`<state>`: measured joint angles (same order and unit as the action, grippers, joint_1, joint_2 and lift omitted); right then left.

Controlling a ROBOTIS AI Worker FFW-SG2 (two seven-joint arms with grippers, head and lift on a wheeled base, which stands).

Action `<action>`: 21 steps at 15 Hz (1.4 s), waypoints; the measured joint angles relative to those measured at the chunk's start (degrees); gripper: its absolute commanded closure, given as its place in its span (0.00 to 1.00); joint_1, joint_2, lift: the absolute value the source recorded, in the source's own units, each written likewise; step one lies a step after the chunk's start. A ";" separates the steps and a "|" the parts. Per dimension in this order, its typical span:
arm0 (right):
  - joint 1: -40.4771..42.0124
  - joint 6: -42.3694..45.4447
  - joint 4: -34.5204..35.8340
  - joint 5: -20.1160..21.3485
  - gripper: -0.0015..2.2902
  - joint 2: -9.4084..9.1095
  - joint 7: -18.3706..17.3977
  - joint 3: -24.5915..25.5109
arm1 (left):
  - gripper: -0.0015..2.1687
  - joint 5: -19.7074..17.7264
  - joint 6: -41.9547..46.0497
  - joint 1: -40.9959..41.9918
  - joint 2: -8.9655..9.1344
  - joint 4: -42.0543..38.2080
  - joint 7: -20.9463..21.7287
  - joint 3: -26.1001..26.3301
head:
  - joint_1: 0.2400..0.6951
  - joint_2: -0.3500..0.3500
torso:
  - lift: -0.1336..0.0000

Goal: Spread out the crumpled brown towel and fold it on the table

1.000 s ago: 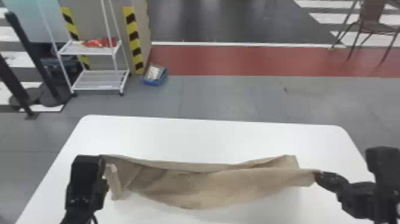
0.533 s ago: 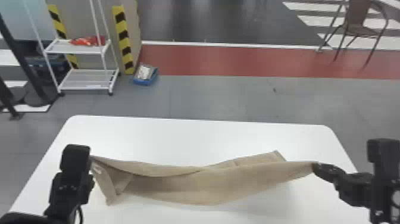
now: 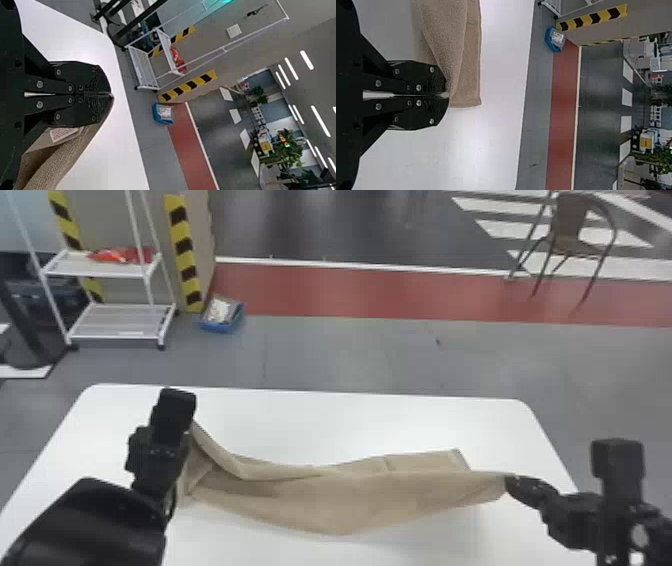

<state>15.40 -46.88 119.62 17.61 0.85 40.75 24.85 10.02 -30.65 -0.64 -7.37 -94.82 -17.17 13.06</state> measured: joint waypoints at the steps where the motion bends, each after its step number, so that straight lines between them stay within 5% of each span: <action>1: 0.50 0.93 -0.30 -0.24 0.49 -0.04 -0.13 0.59 | 0.63 0.43 0.74 -2.06 0.35 2.21 -0.67 1.15 | 1.00 0.26 | 1.00; 6: 1.29 3.62 -1.89 -0.95 0.49 -0.14 -0.51 4.63 | 0.63 3.44 5.91 -7.61 1.35 9.79 -3.84 4.04 | 1.00 0.19 | 1.00; 12: 1.58 3.77 0.42 -4.07 0.49 -0.66 -0.02 9.04 | 0.63 8.18 -0.20 -0.34 0.49 -7.47 -2.34 -2.07 | 1.00 0.22 | 1.00; 21: 4.47 3.32 10.46 -8.66 0.49 -0.85 0.84 13.04 | 0.63 8.87 -9.77 12.93 -0.75 -31.50 0.47 -8.31 | 1.00 0.26 | 1.00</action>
<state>19.87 -43.57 130.08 8.95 0.00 41.59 37.89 18.88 -40.42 12.28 -8.12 -126.32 -16.70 4.74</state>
